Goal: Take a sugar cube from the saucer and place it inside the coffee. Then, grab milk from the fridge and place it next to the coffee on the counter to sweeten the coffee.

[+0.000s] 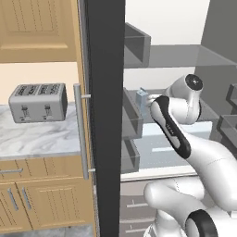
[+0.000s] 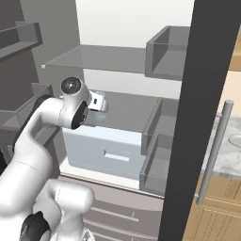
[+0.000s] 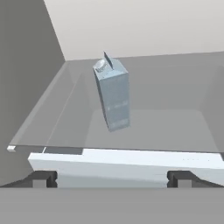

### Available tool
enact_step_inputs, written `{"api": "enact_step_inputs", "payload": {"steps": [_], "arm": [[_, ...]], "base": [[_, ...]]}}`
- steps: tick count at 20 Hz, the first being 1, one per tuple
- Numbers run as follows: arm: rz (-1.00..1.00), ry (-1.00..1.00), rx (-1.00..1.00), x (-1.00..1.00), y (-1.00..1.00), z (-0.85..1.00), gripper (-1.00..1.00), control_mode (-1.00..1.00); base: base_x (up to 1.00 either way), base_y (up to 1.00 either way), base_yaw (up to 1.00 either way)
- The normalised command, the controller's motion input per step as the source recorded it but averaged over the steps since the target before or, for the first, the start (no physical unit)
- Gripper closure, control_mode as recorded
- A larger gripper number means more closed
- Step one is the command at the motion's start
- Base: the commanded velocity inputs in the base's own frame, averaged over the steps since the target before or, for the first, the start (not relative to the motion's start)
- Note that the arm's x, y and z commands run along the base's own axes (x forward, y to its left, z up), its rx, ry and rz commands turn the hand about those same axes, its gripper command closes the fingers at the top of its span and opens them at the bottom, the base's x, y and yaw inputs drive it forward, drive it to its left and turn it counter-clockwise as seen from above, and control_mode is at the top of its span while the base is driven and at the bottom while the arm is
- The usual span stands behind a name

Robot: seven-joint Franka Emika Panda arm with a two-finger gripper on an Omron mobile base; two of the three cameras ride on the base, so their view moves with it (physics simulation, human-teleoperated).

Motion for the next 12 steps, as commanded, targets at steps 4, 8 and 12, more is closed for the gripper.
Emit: {"api": "enact_step_inputs", "payload": {"steps": [4,8,12], "arm": [[0.00,-0.02,-0.04,0.40,0.00,-0.22,-1.00,-1.00],[0.00,0.00,0.00,0.32,-0.01,-0.08,-1.00,-1.00],[0.00,0.00,0.00,0.34,0.00,-0.07,-1.00,-1.00]], "base": [[0.00,0.00,0.00],[0.00,0.00,0.00],[0.00,0.00,0.00]]}}
